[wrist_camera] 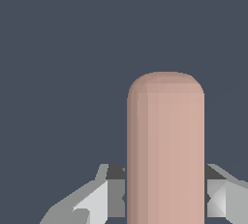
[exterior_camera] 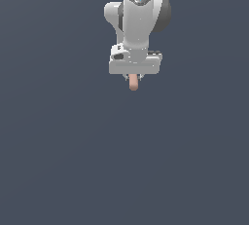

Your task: Pick up the object and move it to a goal position.

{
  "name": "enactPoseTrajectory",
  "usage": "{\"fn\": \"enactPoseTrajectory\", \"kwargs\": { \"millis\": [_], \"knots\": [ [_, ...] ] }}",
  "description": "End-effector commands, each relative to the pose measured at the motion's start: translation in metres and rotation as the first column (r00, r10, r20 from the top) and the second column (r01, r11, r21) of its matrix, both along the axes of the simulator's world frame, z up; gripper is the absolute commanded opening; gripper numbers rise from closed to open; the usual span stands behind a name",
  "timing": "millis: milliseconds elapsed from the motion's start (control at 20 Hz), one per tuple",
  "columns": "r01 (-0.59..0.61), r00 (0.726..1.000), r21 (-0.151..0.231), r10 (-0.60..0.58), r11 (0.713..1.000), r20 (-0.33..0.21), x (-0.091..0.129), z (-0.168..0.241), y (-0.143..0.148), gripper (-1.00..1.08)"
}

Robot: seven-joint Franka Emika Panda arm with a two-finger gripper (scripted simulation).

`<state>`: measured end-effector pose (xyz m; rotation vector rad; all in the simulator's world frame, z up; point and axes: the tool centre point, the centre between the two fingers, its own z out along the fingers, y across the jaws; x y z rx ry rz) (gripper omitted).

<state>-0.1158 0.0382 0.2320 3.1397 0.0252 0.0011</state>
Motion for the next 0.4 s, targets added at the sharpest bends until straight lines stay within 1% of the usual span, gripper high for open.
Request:
{"fn": "enactPoseTrajectory", "kwargs": {
  "millis": [0, 350],
  "knots": [
    [0.001, 1.000, 0.001, -0.001, 1.000, -0.001, -0.0057, 0.0084, 0.0046, -1.00],
    [0.001, 1.000, 0.001, -0.001, 1.000, -0.001, -0.0105, 0.0183, 0.0105, -1.00]
  ]
}}
